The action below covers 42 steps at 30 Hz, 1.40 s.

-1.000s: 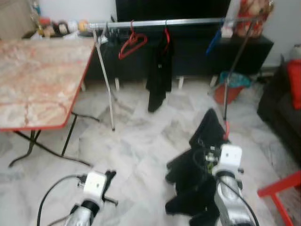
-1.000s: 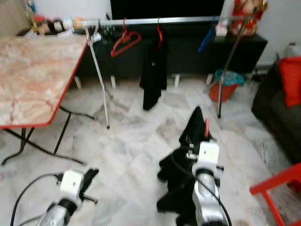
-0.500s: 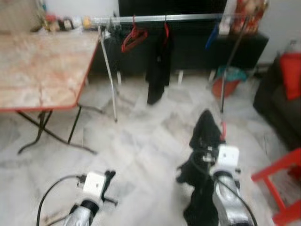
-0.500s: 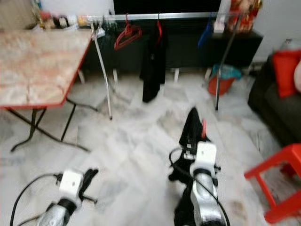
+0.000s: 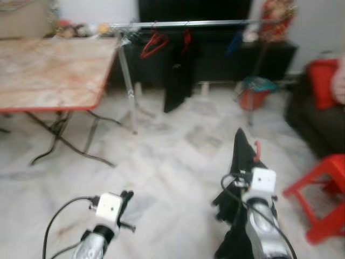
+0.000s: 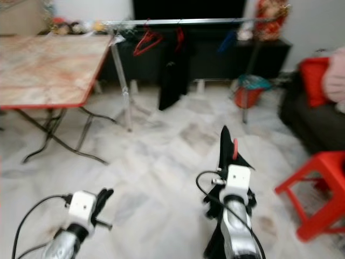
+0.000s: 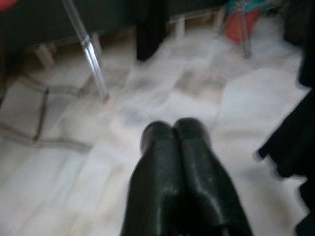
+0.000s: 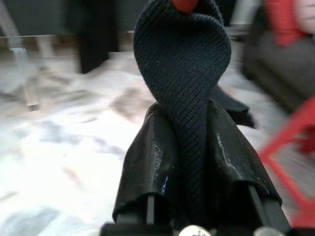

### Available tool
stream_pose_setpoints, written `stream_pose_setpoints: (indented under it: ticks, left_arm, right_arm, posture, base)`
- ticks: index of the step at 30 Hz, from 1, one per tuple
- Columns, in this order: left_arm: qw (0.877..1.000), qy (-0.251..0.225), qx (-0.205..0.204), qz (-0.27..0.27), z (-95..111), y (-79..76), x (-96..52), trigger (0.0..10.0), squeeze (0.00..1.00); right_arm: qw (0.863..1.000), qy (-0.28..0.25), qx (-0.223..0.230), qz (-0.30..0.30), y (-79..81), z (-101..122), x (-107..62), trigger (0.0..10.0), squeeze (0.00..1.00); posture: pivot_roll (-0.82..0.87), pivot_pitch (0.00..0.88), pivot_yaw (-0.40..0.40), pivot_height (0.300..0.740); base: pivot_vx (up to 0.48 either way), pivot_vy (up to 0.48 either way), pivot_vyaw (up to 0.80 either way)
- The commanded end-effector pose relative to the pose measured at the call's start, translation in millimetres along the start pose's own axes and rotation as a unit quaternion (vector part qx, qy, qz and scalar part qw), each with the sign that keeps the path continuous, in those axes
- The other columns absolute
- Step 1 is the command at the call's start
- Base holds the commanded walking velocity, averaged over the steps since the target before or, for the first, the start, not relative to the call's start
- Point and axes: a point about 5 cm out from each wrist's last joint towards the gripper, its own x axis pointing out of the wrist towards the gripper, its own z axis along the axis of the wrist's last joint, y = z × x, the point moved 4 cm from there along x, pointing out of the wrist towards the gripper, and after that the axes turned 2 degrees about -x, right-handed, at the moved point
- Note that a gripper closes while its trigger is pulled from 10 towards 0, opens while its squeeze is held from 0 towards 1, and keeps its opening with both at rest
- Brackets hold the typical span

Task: Hang hanger

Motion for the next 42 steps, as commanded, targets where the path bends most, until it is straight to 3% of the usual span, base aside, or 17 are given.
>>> stream_pose_setpoints:
  ticks: [1,10,15,17,19,20,22,26,27,30,32,38,42]
  left_arm:
    - [1.000,0.000,0.006,-0.003,1.7,1.1,2.0,10.0,0.00]
    - [1.000,-0.010,0.013,-0.006,11.0,2.3,8.8,10.0,0.00]
    - [0.999,-0.026,0.031,-0.031,26.9,3.8,17.2,10.0,0.00]
    - [0.996,-0.030,0.058,-0.055,32.6,2.4,20.6,10.0,0.00]
    - [0.993,-0.033,0.084,-0.075,38.2,4.7,24.7,10.0,0.00]
    - [0.993,-0.034,0.087,-0.078,39.7,5.4,25.6,10.0,0.00]
    - [0.992,-0.034,0.088,-0.083,42.2,6.0,26.9,10.0,0.00]
    - [0.986,-0.037,0.086,-0.136,54.8,-1.4,31.9,10.0,0.00]
    - [0.986,-0.037,0.086,-0.136,54.8,-1.4,31.9,10.0,0.00]
    - [0.975,-0.043,0.086,-0.198,69.6,-13.5,34.5,10.0,0.00]
    - [0.969,-0.065,0.076,-0.224,88.3,-20.5,37.7,10.0,0.00]
    - [0.956,-0.092,0.086,-0.266,108.7,-38.8,40.2,10.0,0.00]
    - [0.944,-0.091,0.093,-0.303,117.1,-50.5,40.2,10.0,0.00]
  right_arm:
    - [1.000,0.002,-0.004,0.020,7.8,3.0,1.9,10.0,0.00]
    - [0.995,0.038,-0.042,0.080,22.1,-0.2,7.1,10.0,0.00]
    - [0.977,0.090,-0.116,0.157,31.6,-6.1,10.2,10.0,0.00]
    - [0.960,0.103,-0.146,0.214,40.3,-7.2,7.5,10.0,0.00]
    - [0.929,0.100,-0.209,0.288,47.7,-2.5,3.6,10.0,0.00]
    - [0.924,0.098,-0.217,0.300,48.3,-0.1,3.2,10.0,0.00]
    - [0.918,0.096,-0.220,0.316,49.3,3.4,2.8,10.0,0.00]
    - [0.890,0.076,-0.228,0.388,55.0,24.2,1.1,10.0,0.00]
    - [0.890,0.076,-0.228,0.388,55.0,24.2,1.1,10.0,0.00]
    - [0.855,0.046,-0.208,0.473,64.0,46.1,-9.9,10.0,0.00]
    - [0.824,0.021,-0.211,0.525,67.1,57.6,-22.2,10.0,0.00]
    - [0.800,0.015,-0.208,0.563,69.4,64.0,-31.4,10.0,0.00]
    - [0.770,0.040,-0.241,0.590,66.1,54.0,-37.3,10.0,0.00]
  posture:
    - [0.03,0.038,-0.003,0.740]
    - [0.03,0.036,-0.005,0.740]
    - [0.03,0.034,-0.008,0.740]
    - [0.02,0.028,-0.009,0.740]
    - [0.02,0.019,-0.008,0.740]
    - [0.02,0.019,-0.008,0.740]
    - [0.02,0.012,-0.008,0.740]
    - [0.02,0.000,-0.011,0.740]
    - [0.02,0.000,-0.011,0.740]
    - [0.02,0.000,-0.021,0.740]
    - [0.03,0.000,-0.026,0.740]
    - [0.03,0.000,-0.033,0.740]
    - [0.03,0.000,-0.030,0.740]
  base:
    - [0.000,0.000,0.00]
    - [0.000,0.000,0.00]
    - [0.000,0.000,0.00]
    - [0.000,0.000,0.00]
    - [0.000,0.000,0.00]
    - [0.000,0.000,0.00]
    - [0.000,0.000,0.00]
    - [0.000,0.000,0.00]
    - [0.000,0.000,0.00]
    - [0.000,0.000,0.00]
    - [0.000,0.000,0.00]
    - [0.000,0.000,0.00]
    - [0.000,0.000,0.00]
